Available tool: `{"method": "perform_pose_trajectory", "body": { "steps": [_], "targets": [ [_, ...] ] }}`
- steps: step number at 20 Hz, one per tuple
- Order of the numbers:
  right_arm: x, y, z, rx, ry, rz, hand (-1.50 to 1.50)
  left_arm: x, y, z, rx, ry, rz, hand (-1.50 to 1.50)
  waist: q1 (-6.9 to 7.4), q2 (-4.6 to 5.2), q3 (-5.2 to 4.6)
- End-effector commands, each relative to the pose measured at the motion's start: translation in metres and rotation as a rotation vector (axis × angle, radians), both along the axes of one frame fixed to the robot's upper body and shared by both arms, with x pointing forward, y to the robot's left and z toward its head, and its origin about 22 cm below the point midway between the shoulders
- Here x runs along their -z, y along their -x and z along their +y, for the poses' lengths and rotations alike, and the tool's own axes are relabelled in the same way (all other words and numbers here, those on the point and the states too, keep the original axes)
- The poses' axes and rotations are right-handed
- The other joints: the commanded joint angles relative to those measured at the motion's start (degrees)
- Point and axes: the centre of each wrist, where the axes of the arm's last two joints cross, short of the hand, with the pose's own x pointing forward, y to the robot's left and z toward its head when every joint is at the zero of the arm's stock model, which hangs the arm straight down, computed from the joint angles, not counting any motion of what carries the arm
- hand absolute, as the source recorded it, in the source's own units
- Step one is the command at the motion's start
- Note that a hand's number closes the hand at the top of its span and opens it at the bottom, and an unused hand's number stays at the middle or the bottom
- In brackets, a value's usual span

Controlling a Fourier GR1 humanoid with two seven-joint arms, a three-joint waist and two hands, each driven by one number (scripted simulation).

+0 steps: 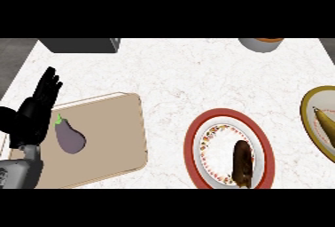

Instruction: Pick the pear from the plate and place it in the bowl

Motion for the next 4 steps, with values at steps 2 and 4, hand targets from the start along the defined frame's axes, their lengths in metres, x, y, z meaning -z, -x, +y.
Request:
{"method": "perform_pose_trajectory", "body": {
  "steps": [2, 4],
  "targets": [
    [-0.003, 0.010, -0.007, -0.195, -0.167, -0.112, -1.50, 0.004, 0.005, 0.005, -0.003, -0.001, 0.013, 0.00, -0.01, -0.21, 0.19],
    [-0.009, 0.011, -0.009, -0.210, -0.182, -0.109, -1.50, 0.001, 0.004, 0.005, -0.012, 0.001, -0.008, 0.00, -0.10, -0.28, 0.13]
  ]
}}
